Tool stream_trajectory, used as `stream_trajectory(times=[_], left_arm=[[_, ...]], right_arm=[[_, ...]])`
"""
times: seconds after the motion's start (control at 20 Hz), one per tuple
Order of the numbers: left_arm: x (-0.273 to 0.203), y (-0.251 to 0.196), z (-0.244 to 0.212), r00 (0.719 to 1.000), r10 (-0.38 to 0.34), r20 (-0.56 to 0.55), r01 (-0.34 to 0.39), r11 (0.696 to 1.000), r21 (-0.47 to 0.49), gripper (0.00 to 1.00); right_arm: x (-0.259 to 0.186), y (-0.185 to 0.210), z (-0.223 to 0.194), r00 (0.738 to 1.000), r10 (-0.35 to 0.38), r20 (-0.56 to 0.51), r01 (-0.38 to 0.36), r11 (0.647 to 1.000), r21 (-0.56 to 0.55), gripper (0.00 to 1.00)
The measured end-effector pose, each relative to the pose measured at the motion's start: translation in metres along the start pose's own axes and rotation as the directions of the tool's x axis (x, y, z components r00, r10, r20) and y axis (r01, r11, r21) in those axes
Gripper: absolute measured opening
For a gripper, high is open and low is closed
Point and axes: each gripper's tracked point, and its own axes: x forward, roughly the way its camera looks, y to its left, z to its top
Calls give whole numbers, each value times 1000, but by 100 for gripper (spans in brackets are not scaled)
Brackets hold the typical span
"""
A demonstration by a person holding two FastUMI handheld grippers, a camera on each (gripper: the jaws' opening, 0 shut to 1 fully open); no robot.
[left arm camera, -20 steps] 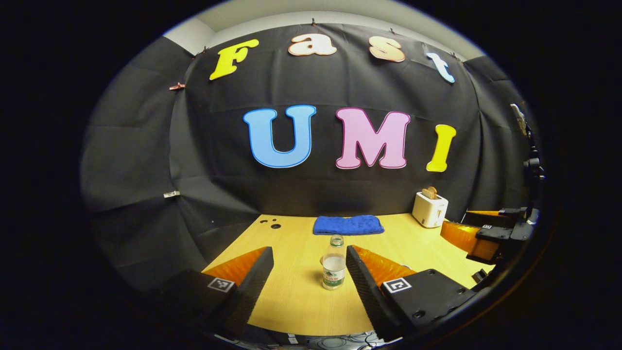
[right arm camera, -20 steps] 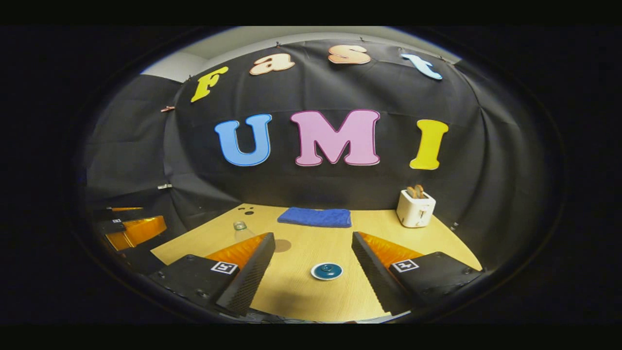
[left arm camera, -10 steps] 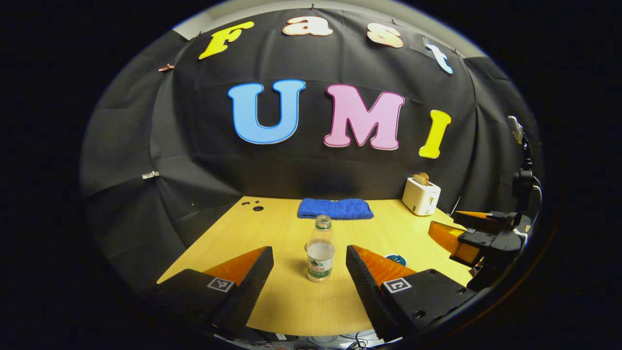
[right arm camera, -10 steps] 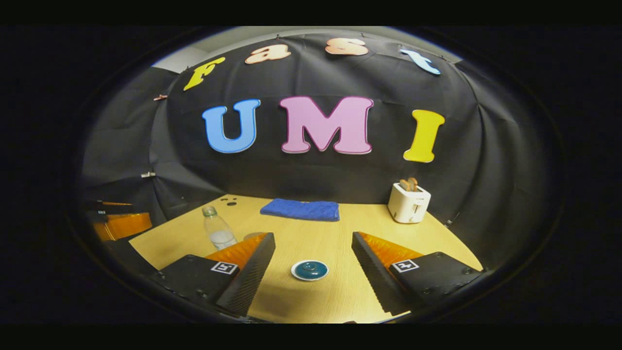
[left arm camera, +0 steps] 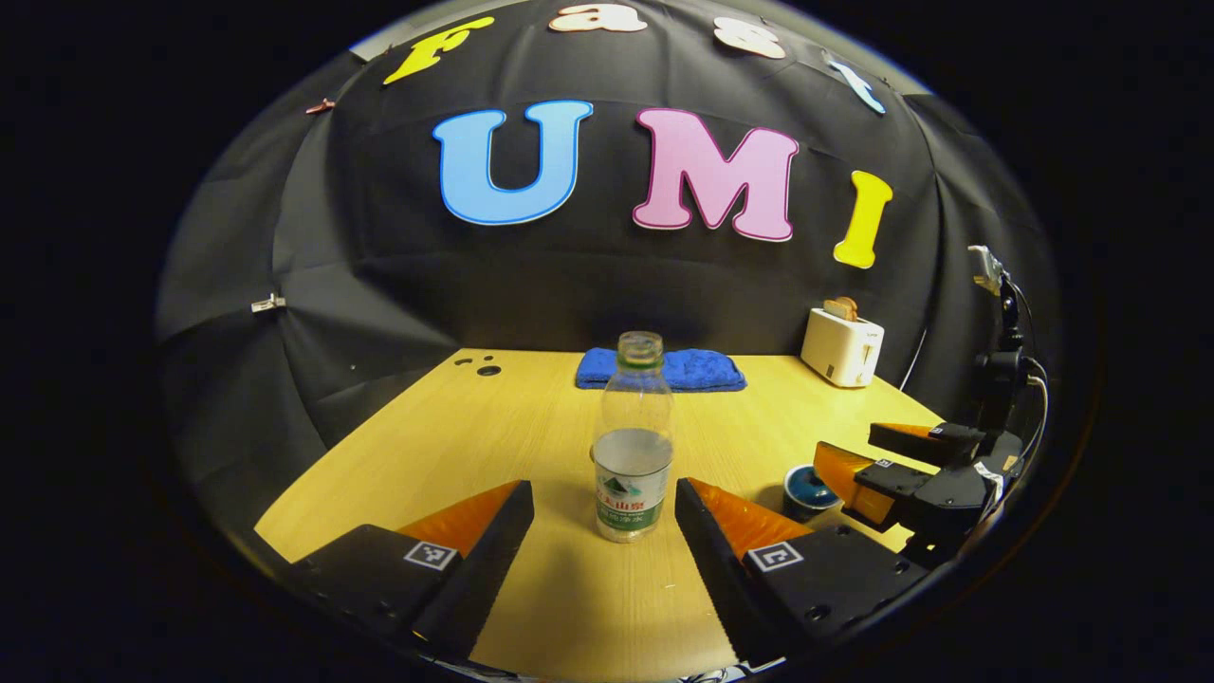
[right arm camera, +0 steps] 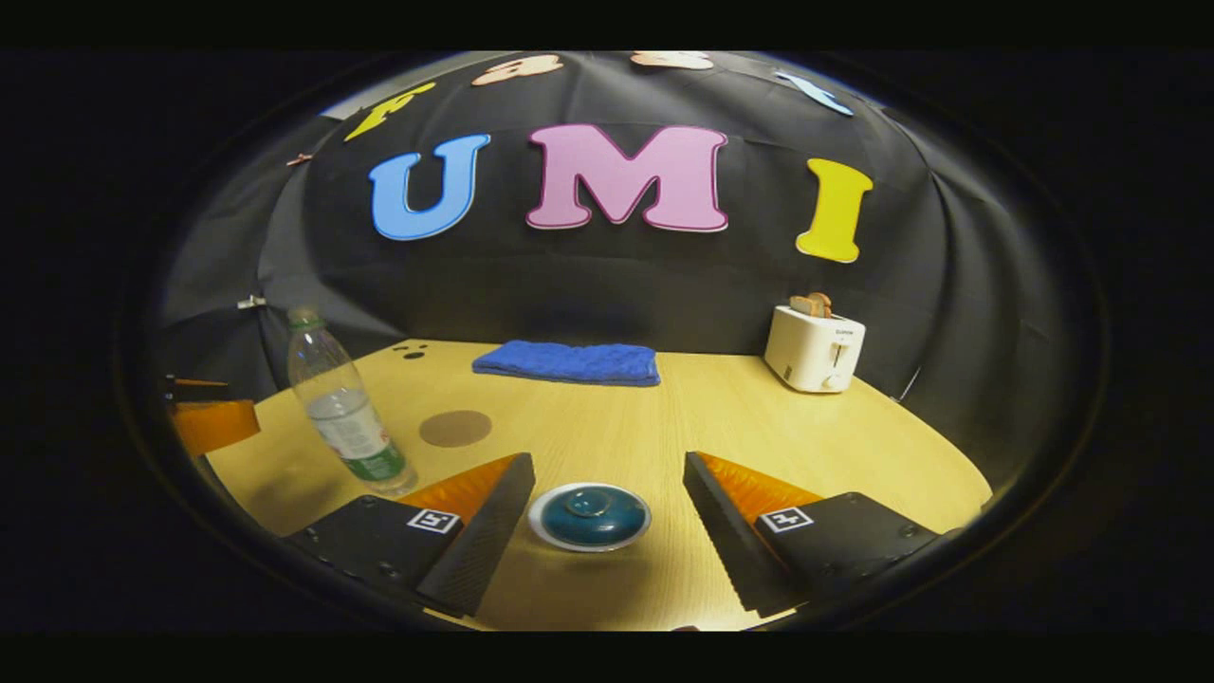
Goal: Open the teacup lid with one hand, grasp the water bottle and pour water into the teacup with the other hand; after pouring, place the water bottle on the coaster and then close the teacup lid.
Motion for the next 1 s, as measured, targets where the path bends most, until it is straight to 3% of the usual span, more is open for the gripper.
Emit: stream_trajectory(times=[0.4, 0.5, 0.55, 1.0], left_arm=[[6, 1, -52, 998, -8, -57, 8, 1000, -3, 95], [4, 1, -56, 998, -11, -62, 12, 1000, 7, 95], [4, 1, -57, 998, -15, -63, 16, 1000, 7, 95], [4, -1, -53, 998, -33, -50, 31, 999, -26, 95]], right_arm=[[15, 15, -28, 1000, 26, -9, -26, 997, -68, 97], [18, 16, -28, 1000, 26, -8, -26, 997, -74, 89], [18, 15, -28, 1000, 23, -9, -23, 997, -71, 78], [22, 18, -25, 999, 34, -42, -37, 997, -68, 65]])
